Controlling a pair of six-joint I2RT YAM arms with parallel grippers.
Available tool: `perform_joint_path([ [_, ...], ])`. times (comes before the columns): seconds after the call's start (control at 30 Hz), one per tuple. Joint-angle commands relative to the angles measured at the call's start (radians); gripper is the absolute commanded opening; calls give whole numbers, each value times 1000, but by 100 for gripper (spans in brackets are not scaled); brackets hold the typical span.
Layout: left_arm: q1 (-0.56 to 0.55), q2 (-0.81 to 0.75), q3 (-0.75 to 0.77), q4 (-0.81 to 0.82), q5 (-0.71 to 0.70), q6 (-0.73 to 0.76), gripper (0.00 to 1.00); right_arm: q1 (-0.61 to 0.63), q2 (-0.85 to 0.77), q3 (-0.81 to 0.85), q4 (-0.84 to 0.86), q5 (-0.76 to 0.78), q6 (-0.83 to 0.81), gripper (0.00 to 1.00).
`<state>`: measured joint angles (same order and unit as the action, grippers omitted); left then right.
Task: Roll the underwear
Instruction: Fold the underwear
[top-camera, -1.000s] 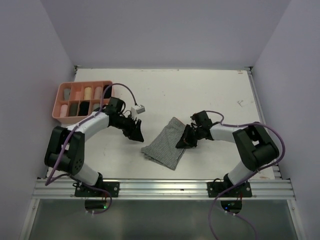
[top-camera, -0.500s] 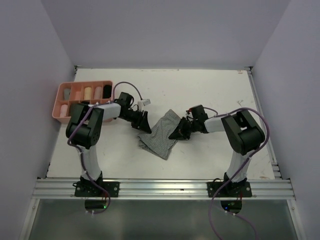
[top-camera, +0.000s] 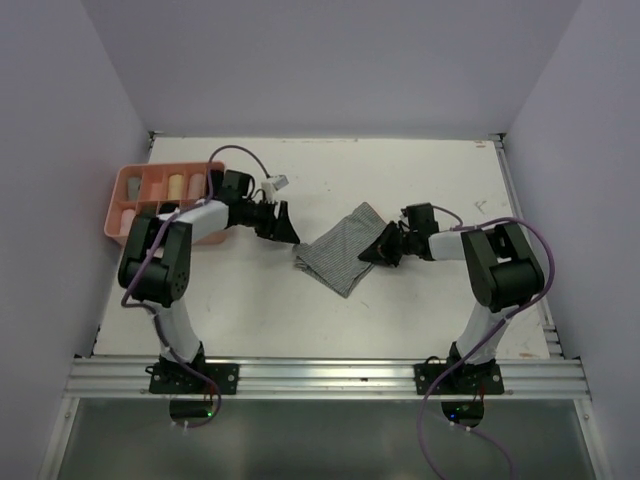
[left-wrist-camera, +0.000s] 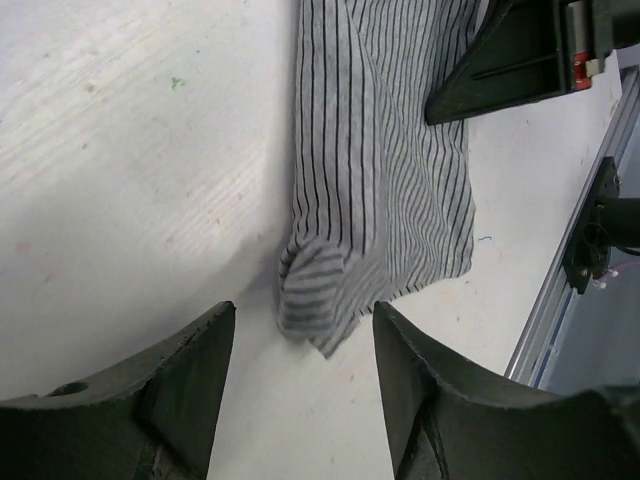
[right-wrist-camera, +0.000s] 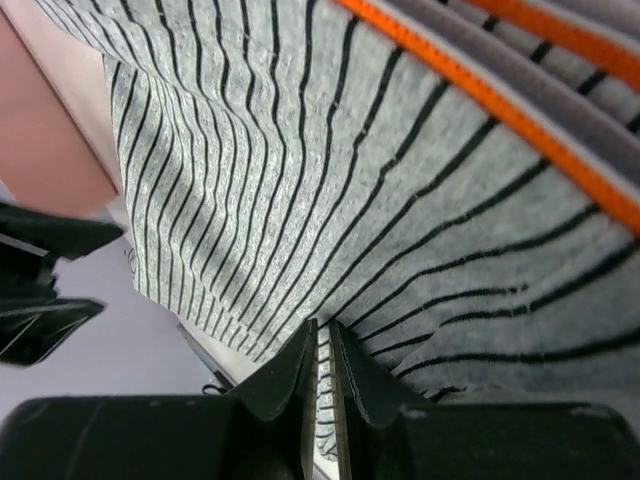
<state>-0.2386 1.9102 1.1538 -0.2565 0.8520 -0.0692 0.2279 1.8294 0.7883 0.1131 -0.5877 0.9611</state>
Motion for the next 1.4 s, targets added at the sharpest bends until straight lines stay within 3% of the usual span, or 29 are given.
perform_joint_path([
  [0.0,36,-187,-87,13,-47,26,61,-4,10,-58,-147,198,-88,16],
  [0.13,36,-282,-222,-15,-42,11,56,-7,14,-67,-144,190,-91,16],
  [0.3,35,-249,-315,62,-21,-69,49,-7,16,-67,-144,186,-91,16],
  [0.63,1,-105,-292,240,71,-205,47,-4,7,-72,-181,187,-124,16],
  [1.07,-42,7,-244,278,48,-257,41,-6,10,-64,-216,193,-153,16],
  [1.17,-41,21,-233,272,44,-253,31,-9,11,-60,-222,195,-160,16],
  [1.27,-36,13,-218,198,24,-204,14,-21,14,-52,-236,195,-174,16],
  [1.3,-27,7,-215,179,15,-187,3,-22,13,-47,-253,200,-180,16],
  [1.37,-15,-11,-203,106,-39,-132,0,-33,10,-35,-271,206,-206,15],
])
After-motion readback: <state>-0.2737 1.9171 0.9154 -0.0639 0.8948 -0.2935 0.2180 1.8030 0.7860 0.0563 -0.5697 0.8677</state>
